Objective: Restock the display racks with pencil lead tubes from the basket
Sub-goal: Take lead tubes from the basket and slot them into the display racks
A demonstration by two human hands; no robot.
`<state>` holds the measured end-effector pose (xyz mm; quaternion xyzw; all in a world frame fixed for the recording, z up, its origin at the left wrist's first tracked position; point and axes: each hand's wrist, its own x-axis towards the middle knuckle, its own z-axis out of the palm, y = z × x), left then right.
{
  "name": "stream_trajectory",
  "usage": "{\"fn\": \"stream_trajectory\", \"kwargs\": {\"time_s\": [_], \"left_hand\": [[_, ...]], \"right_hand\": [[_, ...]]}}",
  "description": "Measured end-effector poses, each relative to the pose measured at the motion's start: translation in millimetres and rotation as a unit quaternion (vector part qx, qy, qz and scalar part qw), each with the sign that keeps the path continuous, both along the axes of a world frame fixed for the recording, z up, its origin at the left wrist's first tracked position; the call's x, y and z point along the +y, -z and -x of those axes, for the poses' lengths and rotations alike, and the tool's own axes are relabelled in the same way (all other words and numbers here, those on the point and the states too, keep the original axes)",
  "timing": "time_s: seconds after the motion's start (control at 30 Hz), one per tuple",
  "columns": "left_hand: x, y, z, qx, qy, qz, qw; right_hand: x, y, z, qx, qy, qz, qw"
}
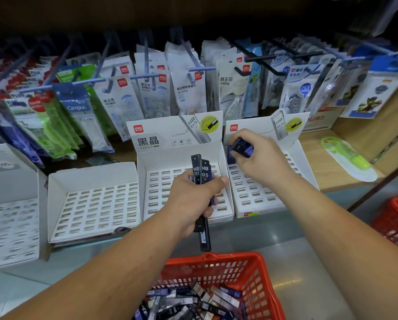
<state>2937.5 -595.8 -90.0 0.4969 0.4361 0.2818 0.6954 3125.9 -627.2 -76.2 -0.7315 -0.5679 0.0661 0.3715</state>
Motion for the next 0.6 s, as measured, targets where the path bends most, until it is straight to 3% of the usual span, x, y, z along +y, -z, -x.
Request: {"fn": "stream_trajectory", "kwargs": {"time_s": [0.23, 0.37, 0.43, 0.5, 0.6], "left_hand": [[1, -15, -2, -0.045, -0.049, 0.007, 0.998], [0, -28, -4, -0.075, -0.092, 0.001, 0.993], [2, -36, -4, -0.089, -0.116, 0.006, 0.989], [4, -42, -3, -0.095, -0.141, 0.012, 0.985], [3, -47, -4, -0.115, -0.162, 0.025, 0.98]], "right_hand": [[-16, -2, -4, 0.03, 0.003, 0.077, 0.997], [-32, -23, 14, 0.059, 0.022, 0.049, 0.997], [-41, -43, 38, 0.155, -0.01, 0.072, 0.985], [-54, -58, 63, 0.289, -0.053, 0.129, 0.947], [-73, -65, 89, 0.343, -0.064, 0.204, 0.914]]}}
